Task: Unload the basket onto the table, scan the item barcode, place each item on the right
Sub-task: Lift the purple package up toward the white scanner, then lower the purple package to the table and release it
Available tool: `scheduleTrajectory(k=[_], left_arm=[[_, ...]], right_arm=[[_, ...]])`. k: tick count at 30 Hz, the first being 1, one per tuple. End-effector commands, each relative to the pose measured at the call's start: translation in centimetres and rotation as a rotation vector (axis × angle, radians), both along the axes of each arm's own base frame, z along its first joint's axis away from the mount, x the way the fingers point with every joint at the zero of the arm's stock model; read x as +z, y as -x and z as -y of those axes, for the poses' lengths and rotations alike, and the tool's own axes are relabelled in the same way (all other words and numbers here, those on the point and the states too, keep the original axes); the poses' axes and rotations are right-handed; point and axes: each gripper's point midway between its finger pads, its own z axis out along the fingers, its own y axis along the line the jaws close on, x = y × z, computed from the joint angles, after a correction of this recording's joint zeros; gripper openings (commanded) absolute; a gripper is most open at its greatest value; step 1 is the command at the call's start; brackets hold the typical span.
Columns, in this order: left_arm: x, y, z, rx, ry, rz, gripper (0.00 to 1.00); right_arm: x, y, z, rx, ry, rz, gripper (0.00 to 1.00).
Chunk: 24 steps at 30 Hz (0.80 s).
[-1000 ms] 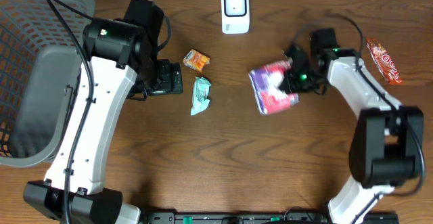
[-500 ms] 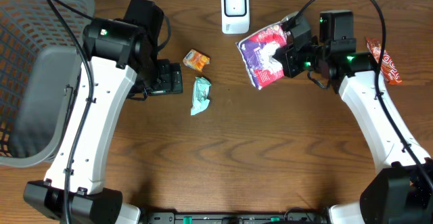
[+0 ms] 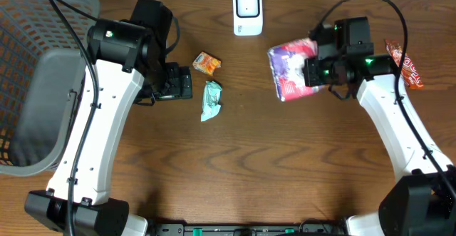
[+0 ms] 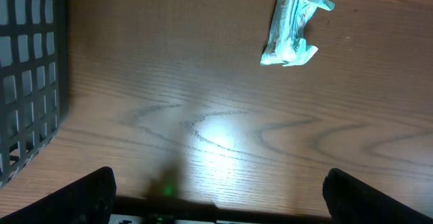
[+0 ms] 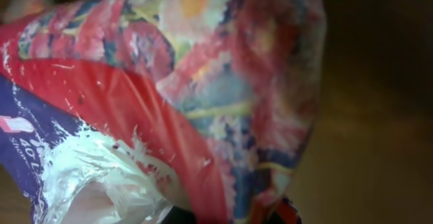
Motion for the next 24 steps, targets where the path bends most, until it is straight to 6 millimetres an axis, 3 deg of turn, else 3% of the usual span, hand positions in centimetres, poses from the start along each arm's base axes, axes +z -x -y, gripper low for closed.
scheduleTrajectory(k=[1, 6, 9, 11, 17, 20, 23, 24], left_arm=[[0.0, -0.1, -0.1, 0.002, -0.006, -0.001, 0.98], [0.0, -0.1, -0.1, 0.002, -0.006, -0.001, 0.98], [0.0, -0.1, -0.1, 0.002, -0.006, -0.001, 0.98], [0.0, -0.1, -0.1, 0.002, -0.006, -0.001, 0.98], [0.0, -0.1, -0.1, 0.002, -0.006, -0.001, 0.98], [0.0, -0.1, -0.1, 0.002, -0.006, -0.001, 0.98], [0.0, -0.1, -0.1, 0.002, -0.006, -0.001, 0.98], [0.0, -0.1, -0.1, 0.002, -0.006, -0.001, 0.98]], right_arm=[[-3.0, 1.2, 1.6, -0.189, 0.037, -0.132, 0.01], [-6.6, 3.1, 1.5, -0.228, 0.04, -0.251, 0.01], [-8.5, 4.2, 1.2, -0.221, 0.053, -0.295, 0.15], [-8.9, 4.5, 1.0, -0.216, 0.058, -0.31, 0.15], [-7.4, 4.1, 0.9, -0.214, 0.053, -0.291, 0.34], [-5.3, 3.3, 0.8, -0.203, 0.049, -0.262, 0.4], [-4.0, 3.0, 0.7, -0.184, 0.054, -0.25, 0.61], [-3.9, 2.9, 0.7, -0.174, 0.057, -0.244, 0.72]])
